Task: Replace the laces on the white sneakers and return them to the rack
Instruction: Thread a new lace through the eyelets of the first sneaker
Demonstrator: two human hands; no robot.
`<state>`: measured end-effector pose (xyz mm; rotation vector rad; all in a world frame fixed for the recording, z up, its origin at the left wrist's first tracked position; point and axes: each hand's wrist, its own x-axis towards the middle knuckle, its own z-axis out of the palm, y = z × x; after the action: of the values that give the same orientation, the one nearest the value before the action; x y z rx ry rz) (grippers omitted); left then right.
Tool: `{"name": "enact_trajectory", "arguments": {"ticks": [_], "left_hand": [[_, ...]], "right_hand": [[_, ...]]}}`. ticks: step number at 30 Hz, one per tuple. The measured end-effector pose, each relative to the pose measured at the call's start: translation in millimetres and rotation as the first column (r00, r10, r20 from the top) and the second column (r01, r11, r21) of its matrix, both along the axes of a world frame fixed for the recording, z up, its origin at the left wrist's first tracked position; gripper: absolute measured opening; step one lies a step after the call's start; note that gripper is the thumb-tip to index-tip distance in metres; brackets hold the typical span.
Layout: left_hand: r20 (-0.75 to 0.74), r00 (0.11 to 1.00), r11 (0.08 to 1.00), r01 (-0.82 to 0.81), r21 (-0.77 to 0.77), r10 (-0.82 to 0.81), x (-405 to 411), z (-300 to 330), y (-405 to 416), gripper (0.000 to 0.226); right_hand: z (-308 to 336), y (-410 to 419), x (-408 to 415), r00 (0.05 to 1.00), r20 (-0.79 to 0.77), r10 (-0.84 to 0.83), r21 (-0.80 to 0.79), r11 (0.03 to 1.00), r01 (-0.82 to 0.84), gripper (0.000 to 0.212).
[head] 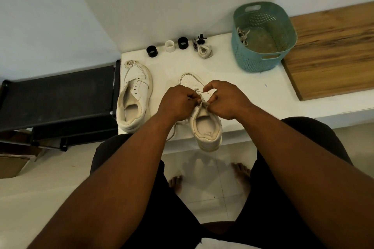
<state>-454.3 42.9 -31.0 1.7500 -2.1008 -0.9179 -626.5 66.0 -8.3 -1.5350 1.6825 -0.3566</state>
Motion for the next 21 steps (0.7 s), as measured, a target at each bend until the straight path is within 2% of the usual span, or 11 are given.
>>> {"name": "enact_trajectory", "arguments": {"ticks": [3,5,7,10,14,18,21], "left_hand": [[0.004,0.999,0.999,0.042,-0.030,-0.042,1.4,3.4,-2.2,0.011],[0.005,1.000,0.999,0.016,-0.047,-0.016,-0.8,0.9,-0.2,0.011],[-0.049,0.998,1.000,-0.030,-0.008,0.030,-0.3,-1.4,2.2,0.011],[-0.158,0.987,0.996,-0.014,0.092,0.028,9.2,-2.1,2.1,0.012],[-0.131,0.990,0.995,-0.051,0.083,0.061,6.3,-2.6,1.7,0.013],[-0.118,0.984,0.989,-0.122,0.088,0.132,-3.1,-5.4,1.5,0.009],[-0.144,0.975,0.984,-0.157,0.086,0.168,-4.3,-6.3,2.2,0.008]], "right_hand": [[0.7,-1.3,-0.7,1.000,0.001,-0.007,0.007,1.000,0.007,0.050],[1.3,-1.9,-1.0,1.000,0.000,-0.003,0.009,1.000,0.003,0.050],[0.7,-2.2,-2.0,1.000,0.019,-0.004,0.029,1.000,0.003,0.050],[0.0,-1.9,-3.1,0.998,0.063,-0.014,0.055,0.998,0.011,0.048],[2.4,-3.3,-10.2,0.993,0.119,0.002,0.107,0.994,-0.015,0.048],[-2.1,-6.3,-14.1,0.930,0.331,-0.159,0.252,0.965,0.076,0.024],[-8.3,-4.1,-7.4,0.901,0.322,-0.291,0.234,0.947,0.222,0.013]]}}
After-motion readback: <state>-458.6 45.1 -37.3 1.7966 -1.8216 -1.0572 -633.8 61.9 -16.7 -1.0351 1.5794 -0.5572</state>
